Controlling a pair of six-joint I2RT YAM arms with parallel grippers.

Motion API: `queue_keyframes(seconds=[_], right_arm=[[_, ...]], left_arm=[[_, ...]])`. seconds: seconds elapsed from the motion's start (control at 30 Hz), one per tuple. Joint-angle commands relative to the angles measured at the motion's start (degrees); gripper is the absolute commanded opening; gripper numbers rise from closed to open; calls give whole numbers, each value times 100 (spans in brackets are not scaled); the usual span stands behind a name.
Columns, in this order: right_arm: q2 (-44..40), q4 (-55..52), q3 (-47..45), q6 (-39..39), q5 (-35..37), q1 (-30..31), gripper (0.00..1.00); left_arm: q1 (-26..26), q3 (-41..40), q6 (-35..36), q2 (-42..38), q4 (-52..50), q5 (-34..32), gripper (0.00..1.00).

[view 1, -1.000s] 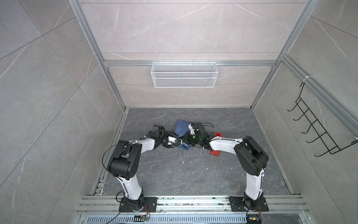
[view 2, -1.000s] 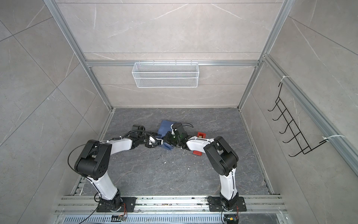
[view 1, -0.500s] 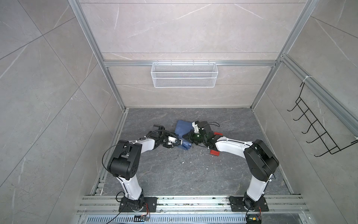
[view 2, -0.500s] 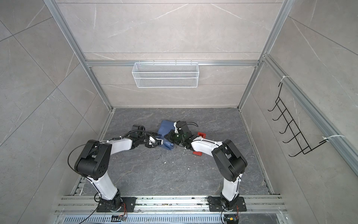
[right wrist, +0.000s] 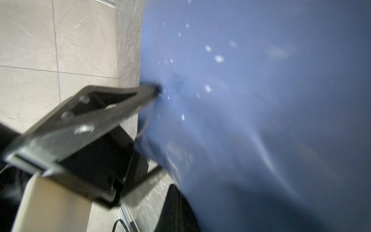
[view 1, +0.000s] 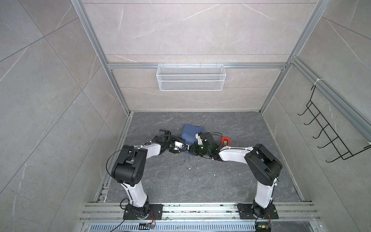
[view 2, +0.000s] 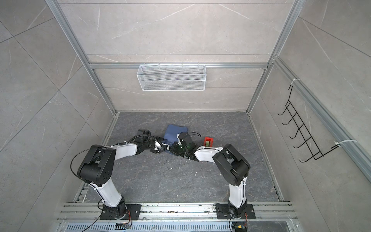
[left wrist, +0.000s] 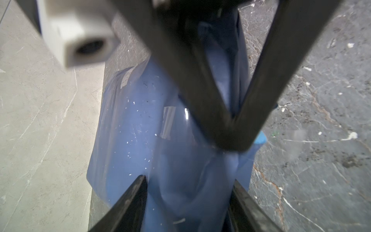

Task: Wrap a gift box in wrapping paper
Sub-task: Stick the wrapping paper to the gift box.

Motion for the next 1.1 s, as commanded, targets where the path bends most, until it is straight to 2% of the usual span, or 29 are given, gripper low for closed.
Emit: queue_keyframes(seconds=[0.0, 0.27, 0.63, 0.87, 1.07], right_arm=[[-562, 844, -483, -251, 279, 80, 0], [-495, 1034, -781, -671, 670, 638, 0], [380, 1484, -547, -708, 1140, 720, 0], [533, 1208, -451, -664, 1931, 725, 0], [659, 1552, -519, -660, 2524, 796, 0]], left_arm=[[-132, -209, -62, 528, -1231, -455, 62], [-126, -211, -91, 522, -1235, -466, 62], [-113, -229, -116, 442, -1210, -436, 62], [-126, -224, -105, 416, -1244, -439, 62], [-134, -229, -120, 404, -1250, -436, 62]])
